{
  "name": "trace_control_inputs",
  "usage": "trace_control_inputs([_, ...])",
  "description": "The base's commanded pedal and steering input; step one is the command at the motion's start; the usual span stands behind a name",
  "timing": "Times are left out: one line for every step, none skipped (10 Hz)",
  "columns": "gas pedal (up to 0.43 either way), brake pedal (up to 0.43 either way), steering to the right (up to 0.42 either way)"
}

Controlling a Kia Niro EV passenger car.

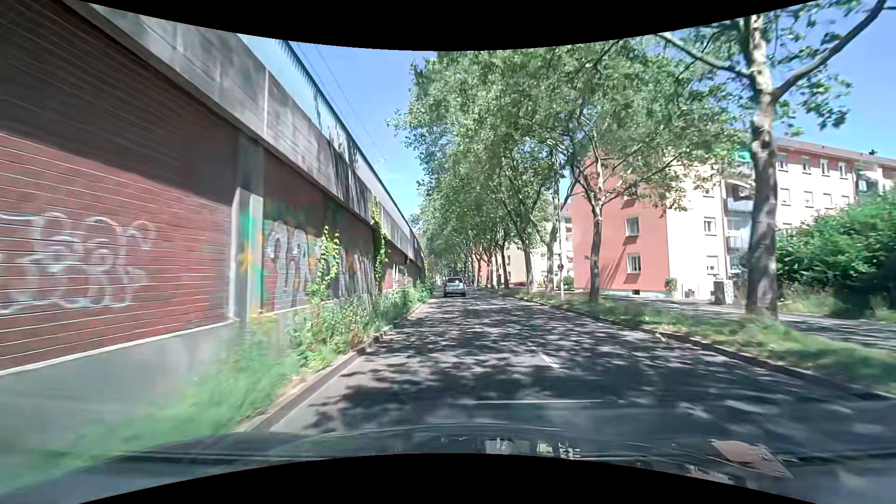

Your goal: Follow the waypoints while adhering to traffic rules and regulations

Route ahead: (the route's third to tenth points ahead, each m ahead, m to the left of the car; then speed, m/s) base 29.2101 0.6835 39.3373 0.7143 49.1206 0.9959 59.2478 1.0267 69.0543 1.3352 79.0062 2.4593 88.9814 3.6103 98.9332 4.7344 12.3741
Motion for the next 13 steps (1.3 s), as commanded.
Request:
trace_control_inputs([0.087, 0.0, -0.005])
trace_control_inputs([0.087, 0.0, -0.005])
trace_control_inputs([0.087, 0.0, -0.005])
trace_control_inputs([0.087, 0.0, -0.005])
trace_control_inputs([0.087, 0.0, -0.006])
trace_control_inputs([0.087, 0.0, -0.006])
trace_control_inputs([0.087, 0.0, -0.006])
trace_control_inputs([0.087, 0.0, -0.006])
trace_control_inputs([0.087, 0.0, -0.006])
trace_control_inputs([0.087, 0.0, -0.006])
trace_control_inputs([0.087, 0.0, -0.006])
trace_control_inputs([0.087, 0.0, -0.006])
trace_control_inputs([0.087, 0.0, -0.006])
